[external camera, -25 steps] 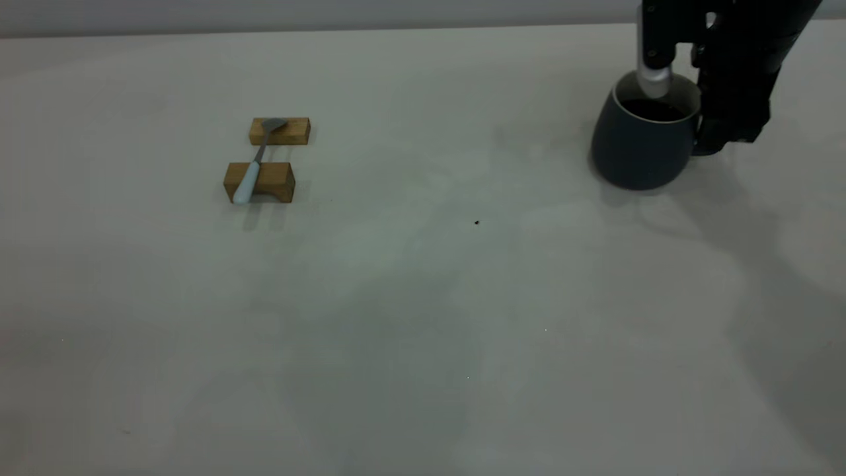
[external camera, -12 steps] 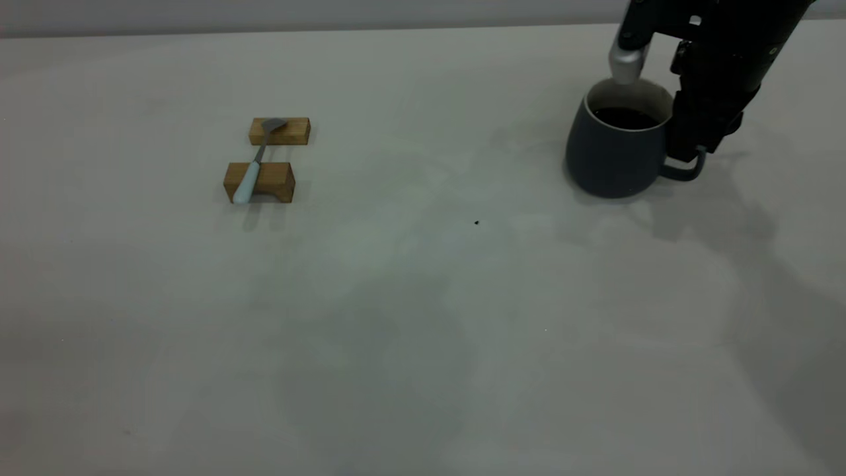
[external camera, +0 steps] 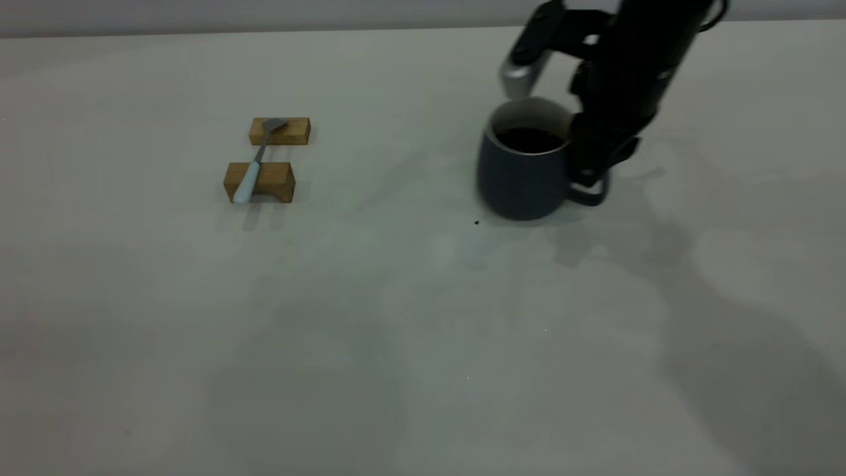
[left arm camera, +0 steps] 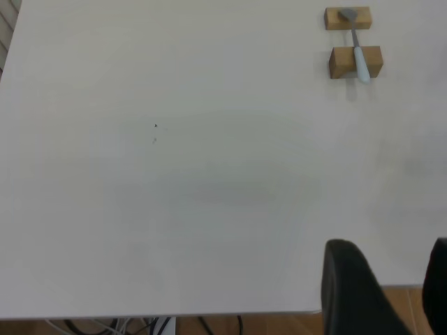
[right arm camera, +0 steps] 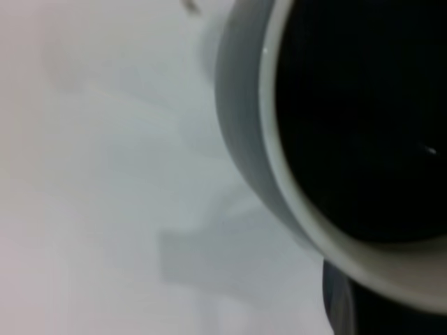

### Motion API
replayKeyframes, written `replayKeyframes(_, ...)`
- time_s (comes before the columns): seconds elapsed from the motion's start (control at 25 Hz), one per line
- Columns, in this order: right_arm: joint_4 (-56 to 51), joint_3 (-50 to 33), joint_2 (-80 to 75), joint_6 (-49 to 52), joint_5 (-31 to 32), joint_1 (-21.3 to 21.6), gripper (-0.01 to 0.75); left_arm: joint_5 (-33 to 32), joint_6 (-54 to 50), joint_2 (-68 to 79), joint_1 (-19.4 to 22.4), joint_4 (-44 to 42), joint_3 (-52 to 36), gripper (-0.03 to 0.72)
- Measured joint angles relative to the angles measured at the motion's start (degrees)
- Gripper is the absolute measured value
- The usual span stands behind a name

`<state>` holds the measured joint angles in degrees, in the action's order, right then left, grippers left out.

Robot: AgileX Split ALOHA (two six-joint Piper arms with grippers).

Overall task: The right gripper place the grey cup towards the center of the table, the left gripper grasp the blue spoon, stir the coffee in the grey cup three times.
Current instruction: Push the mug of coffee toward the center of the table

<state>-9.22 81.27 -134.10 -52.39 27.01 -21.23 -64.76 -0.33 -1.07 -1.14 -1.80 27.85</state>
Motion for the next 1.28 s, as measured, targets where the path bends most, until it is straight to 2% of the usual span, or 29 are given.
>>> replayKeyframes(0.32,-0.33,-0.05,-0.05,3.54,-1.87,-5.04,0.169,0.00,0.00,0.00,0.00,0.00,0.00,0.329)
replayKeyframes(0.68,-1.90,-0.09,-0.14,3.73,-2.20,-5.17,0.171,0.00,0.00,0.00,0.00,0.00,0.00,0.329)
replayKeyframes(0.8,-2.15,-0.09,-0.14,3.73,-2.26,-5.17,0.194,0.00,0.00,0.00,0.00,0.00,0.00,0.329)
replayKeyframes(1.12,-3.87,-0.09,-0.14,3.78,-2.67,-5.17,0.374,0.00,0.00,0.00,0.00,0.00,0.00,0.329)
replayKeyframes(1.2,-4.55,-0.09,0.41,3.79,-2.11,-5.17,0.435,0.00,0.00,0.00,0.00,0.00,0.00,0.329)
replayKeyframes(1.28,-4.98,-0.09,2.36,3.98,-0.10,-5.17,0.527,0.00,0.00,0.00,0.00,0.00,0.00,0.329)
